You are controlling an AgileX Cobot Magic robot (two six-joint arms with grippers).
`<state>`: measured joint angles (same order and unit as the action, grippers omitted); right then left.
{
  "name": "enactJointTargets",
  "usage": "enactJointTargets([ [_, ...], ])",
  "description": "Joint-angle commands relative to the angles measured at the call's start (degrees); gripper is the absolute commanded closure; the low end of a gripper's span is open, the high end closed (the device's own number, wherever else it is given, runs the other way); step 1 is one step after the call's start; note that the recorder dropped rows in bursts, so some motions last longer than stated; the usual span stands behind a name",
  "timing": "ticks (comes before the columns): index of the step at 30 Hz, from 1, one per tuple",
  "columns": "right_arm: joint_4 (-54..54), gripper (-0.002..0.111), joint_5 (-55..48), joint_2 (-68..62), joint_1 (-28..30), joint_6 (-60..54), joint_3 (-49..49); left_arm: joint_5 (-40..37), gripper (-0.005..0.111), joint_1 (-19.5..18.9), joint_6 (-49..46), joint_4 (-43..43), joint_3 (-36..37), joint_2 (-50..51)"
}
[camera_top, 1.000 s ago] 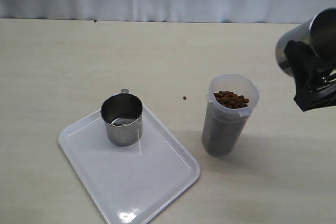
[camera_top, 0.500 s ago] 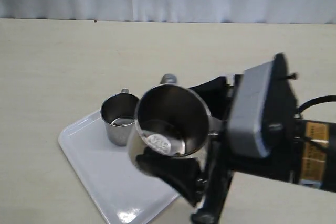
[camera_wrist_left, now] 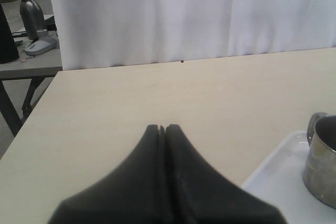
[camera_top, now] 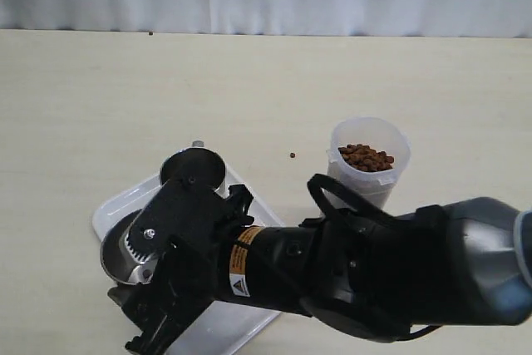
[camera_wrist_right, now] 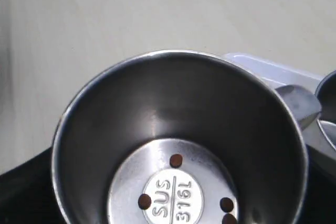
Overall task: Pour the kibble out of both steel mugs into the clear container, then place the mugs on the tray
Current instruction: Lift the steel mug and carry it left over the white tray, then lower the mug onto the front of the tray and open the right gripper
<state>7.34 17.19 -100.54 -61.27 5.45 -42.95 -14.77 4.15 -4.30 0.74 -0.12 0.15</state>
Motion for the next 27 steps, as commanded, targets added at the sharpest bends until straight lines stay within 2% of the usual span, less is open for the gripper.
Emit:
enactJointTargets([
  [1, -2.49, 0.103, -2.93, -2.49, -0.22, -0.77, -0.87, 0.84, 0.107, -0.09, -0.03, 0.1, 0.12, -0.15],
  [8, -4.18, 0.103, -5.69, -4.69, -0.12, -0.77, -0.87, 0.84, 0.107, -0.09, -0.03, 0.1, 0.12, -0.15],
  [11, -6.79, 0.096, -5.71, -6.01, -0.12, -1.22, -0.87, 0.84, 0.107, -0.09, -0.03, 0.1, 0.12, -0.15],
  [13, -6.79, 0.081, -6.23, -5.9, -0.12, -1.23, -0.87, 0.96, 0.107, -0.09, -0.03, 0.1, 0.12, -0.15],
  [14, -6.67, 0.061, -6.44, -5.25, -0.12, -1.4, -0.87, 0.96, 0.107, -0.09, -0.03, 0.1, 0.12, -0.15],
  [17, -6.67, 0.024, -7.65, -3.12, -0.12, -1.93, -0.87, 0.96, 0.107, -0.09, -0.03, 0.1, 0.12, -0.15],
  [19, -6.67, 0.01, -8.96, -1.03, -0.12, -2.06, -0.87, 0.96, 0.107, -0.09, -0.03, 0.1, 0.12, -0.15],
  [21, -6.67, 0.004, -10.01, 1.84, -0.12, -2.06, -0.87, 0.96, 0.107, -0.09, -0.03, 0.1, 0.12, -0.15],
  [27, -6.67, 0.004, -16.49, 11.96, -0.12, -2.06, -0.87, 0.96, 0.107, -0.09, -0.03, 0.1, 0.12, -0.15],
])
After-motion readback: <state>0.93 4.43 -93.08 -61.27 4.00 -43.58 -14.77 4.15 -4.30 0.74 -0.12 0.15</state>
